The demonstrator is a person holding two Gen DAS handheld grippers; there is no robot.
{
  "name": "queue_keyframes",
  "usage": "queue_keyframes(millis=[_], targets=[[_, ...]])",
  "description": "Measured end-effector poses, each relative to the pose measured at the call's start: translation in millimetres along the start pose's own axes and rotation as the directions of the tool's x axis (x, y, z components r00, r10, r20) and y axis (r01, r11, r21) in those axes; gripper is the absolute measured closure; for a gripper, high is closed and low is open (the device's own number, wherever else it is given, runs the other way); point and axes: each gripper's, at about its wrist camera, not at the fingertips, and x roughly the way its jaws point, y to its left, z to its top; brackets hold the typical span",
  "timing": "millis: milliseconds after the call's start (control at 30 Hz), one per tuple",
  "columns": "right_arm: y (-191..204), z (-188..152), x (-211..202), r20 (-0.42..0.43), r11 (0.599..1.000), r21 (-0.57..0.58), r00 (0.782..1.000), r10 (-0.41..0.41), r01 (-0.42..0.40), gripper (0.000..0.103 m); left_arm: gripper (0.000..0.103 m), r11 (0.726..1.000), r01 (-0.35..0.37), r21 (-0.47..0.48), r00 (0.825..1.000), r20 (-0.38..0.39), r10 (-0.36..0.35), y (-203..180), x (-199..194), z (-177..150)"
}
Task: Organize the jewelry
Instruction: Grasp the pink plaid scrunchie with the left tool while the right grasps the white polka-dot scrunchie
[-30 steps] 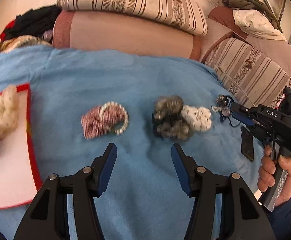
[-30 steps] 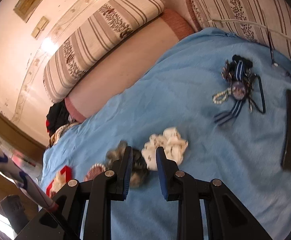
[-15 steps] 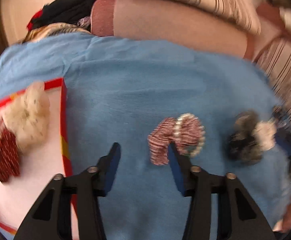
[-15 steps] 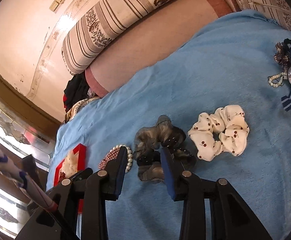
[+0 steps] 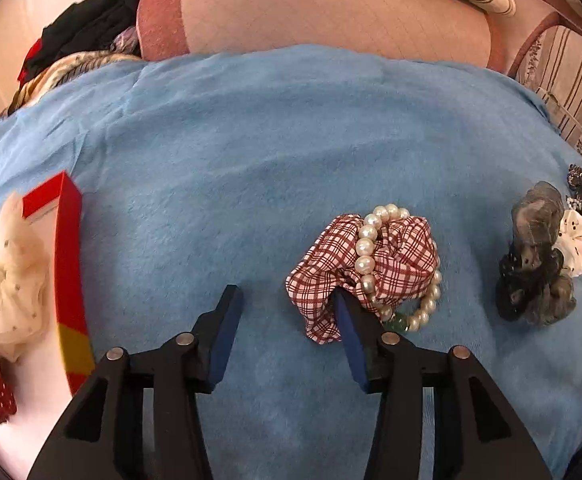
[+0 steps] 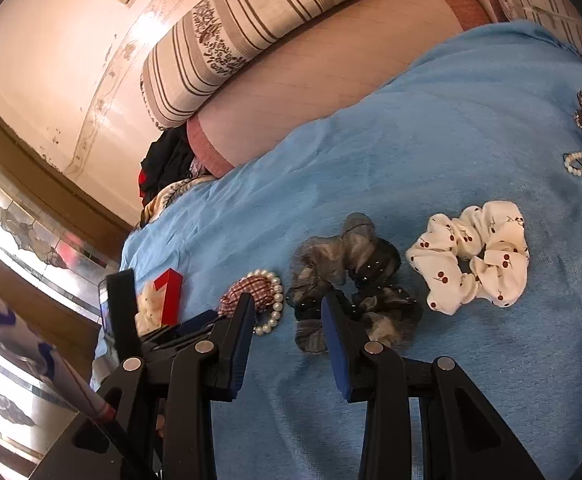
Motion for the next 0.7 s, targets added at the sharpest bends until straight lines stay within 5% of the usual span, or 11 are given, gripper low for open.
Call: queue_keyframes(millis=[33,67,333,500,700], targets=[[0.9,-0.3,-0.3,0.005,1.0,-0.007,1.0,-0.005,0.005,0.065,0.07,1.0,-0.007,0.004,1.0,0.014,0.007,-0.8,-0.2,-0.4],[1.2,-0.6,0.1,0.008,1.0,-0.008,1.0,-0.008,0.008,0.065,0.101,1.0,-0.011,0.009,1.0,0.028,0.01,-1.9,-0.5,-0.8],[0.4,-1.3,-3.6,0.027,1.0,-0.004,1.0,-0.014,0.014,0.065,0.101,0.997,0.004,0.078,0.984,0.177,-0.018,-17.0,-57.5,-8.4],[-8.1,3.0,-11.5,0.06,0.999,0.023,0.998,-0.03,0.029,0.065,0.101,0.991,0.015,0.135,0.951,0.304,-0.056,-27.8,-123.1,-7.0],[-14.1,6.1,-13.4,0.058,0.999,0.032,0.997,-0.044,0.042,0.065,0.101,0.993,0.048,0.107,0.949,0.306,-0.079,-20.2,-142.6,-12.6]])
